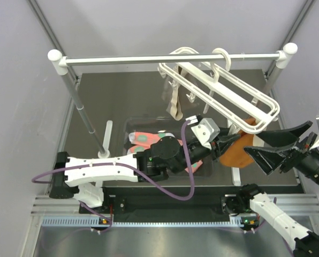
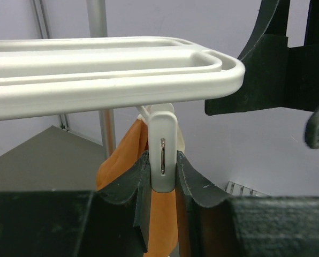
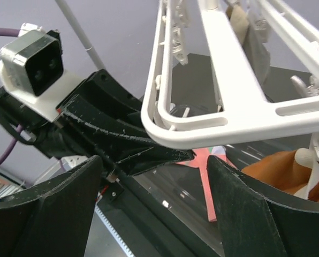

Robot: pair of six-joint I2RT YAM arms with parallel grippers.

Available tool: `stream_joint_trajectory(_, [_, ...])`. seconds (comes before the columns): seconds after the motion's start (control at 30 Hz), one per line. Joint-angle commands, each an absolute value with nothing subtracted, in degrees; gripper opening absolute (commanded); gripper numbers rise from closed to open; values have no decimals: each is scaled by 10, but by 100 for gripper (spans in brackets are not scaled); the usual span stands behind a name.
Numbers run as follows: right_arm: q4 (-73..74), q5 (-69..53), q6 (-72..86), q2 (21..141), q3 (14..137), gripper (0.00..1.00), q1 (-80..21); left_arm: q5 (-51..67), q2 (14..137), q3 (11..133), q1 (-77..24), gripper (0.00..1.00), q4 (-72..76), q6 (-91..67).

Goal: Clip the socks to the hanger
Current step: Open the clamp at the hanger.

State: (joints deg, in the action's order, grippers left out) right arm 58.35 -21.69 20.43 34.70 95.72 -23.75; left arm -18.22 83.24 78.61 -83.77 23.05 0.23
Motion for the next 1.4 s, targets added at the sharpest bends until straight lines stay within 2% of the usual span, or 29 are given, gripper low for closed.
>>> stream_joint_trajectory(0.0, [559, -177, 193, 360, 945, 78, -231, -226, 845, 824, -849, 0, 226, 13])
stream_joint_trajectory(0.2, [534, -156, 205, 361, 923, 70, -231, -268, 867, 848, -874, 0, 220, 33])
stream_joint_trajectory(0.23, [529, -154, 207, 359, 919, 65, -231, -274, 868, 850, -877, 0, 220, 38])
stream_joint_trajectory(0.53, [465, -147, 239, 336, 872, 53, -231, -307, 896, 873, -894, 0, 221, 47])
stream_joint_trajectory(0.77, [424, -155, 269, 317, 846, 53, -230, -328, 901, 876, -897, 0, 220, 49])
stream_joint_trajectory(0.93, [387, -166, 283, 309, 813, 59, -232, -339, 911, 891, -898, 0, 212, 50])
stream_joint_trajectory(1.1, [366, -170, 302, 307, 794, 59, -231, -345, 919, 899, -900, 0, 210, 51])
stream_joint_trajectory(1.27, [347, -164, 307, 294, 780, 51, -231, -349, 926, 902, -901, 0, 209, 52])
stream_joint_trajectory(1.37, [346, -161, 309, 294, 775, 40, -231, -352, 928, 904, -903, 0, 209, 54])
